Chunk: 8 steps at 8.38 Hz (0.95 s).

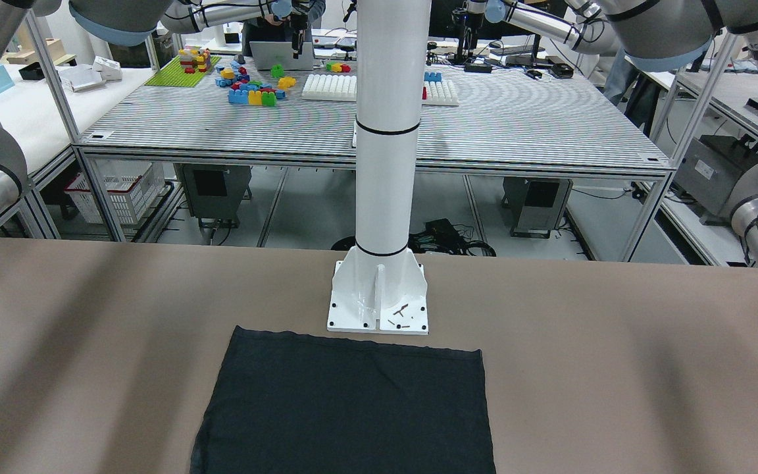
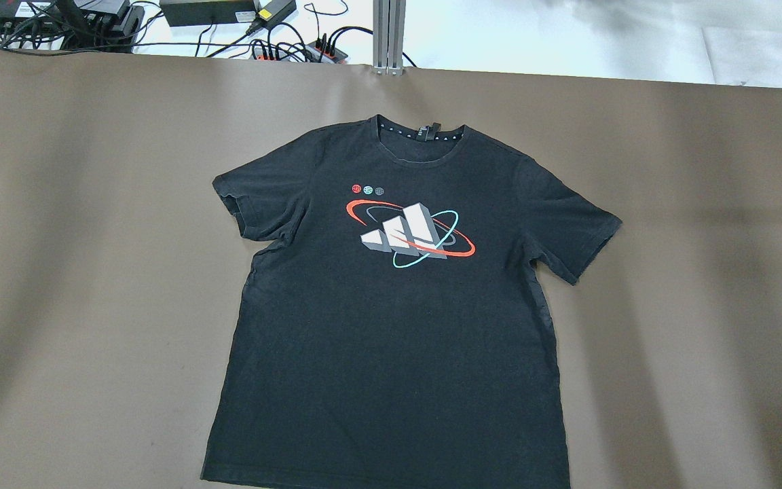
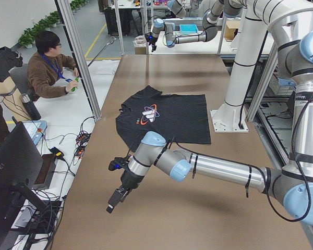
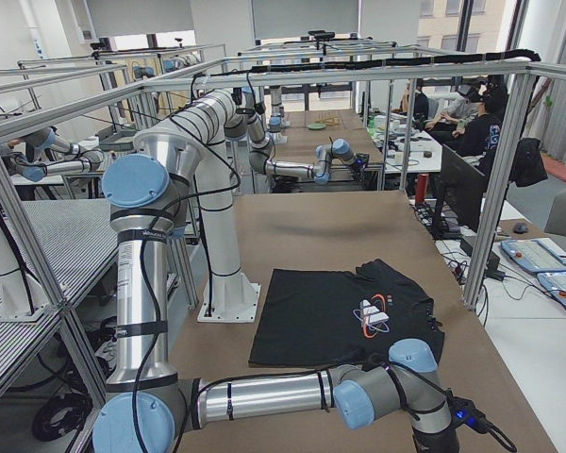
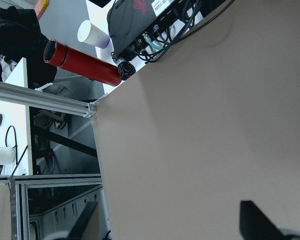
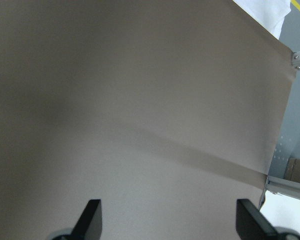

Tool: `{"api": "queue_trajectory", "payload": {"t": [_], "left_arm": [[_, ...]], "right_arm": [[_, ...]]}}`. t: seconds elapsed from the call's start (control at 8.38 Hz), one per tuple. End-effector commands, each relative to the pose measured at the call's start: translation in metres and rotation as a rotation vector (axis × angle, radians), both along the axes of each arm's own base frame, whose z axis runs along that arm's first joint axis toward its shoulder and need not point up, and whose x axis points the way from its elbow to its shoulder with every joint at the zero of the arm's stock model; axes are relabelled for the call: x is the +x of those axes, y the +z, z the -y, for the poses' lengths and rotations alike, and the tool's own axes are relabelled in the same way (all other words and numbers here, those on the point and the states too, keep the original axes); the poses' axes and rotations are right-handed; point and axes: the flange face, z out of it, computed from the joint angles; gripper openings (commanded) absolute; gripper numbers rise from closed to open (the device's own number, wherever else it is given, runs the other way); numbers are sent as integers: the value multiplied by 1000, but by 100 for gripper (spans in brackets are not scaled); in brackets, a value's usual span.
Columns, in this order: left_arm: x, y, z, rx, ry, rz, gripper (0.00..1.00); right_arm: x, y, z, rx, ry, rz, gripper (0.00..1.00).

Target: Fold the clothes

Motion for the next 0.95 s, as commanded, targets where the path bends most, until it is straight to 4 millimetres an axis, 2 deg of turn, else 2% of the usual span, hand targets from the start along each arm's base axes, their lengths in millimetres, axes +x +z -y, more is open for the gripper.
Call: {"api": "queue_trajectory", "payload": {"t": [0.0, 0.48, 0.6, 0.84], "left_arm": [[2, -3, 1, 5, 5, -3, 100], [4, -10, 4, 21, 11, -8, 100], [18, -20, 8, 51, 16, -71, 100], [93, -48, 14, 42, -30, -276, 100]], "right_arm": [[0, 0, 0, -8, -1, -2, 94], [-4, -6, 7, 8, -3, -6, 94], [-6, -11, 13, 11, 10, 4, 94], [-13, -16, 18, 15, 24, 16, 94]]}}
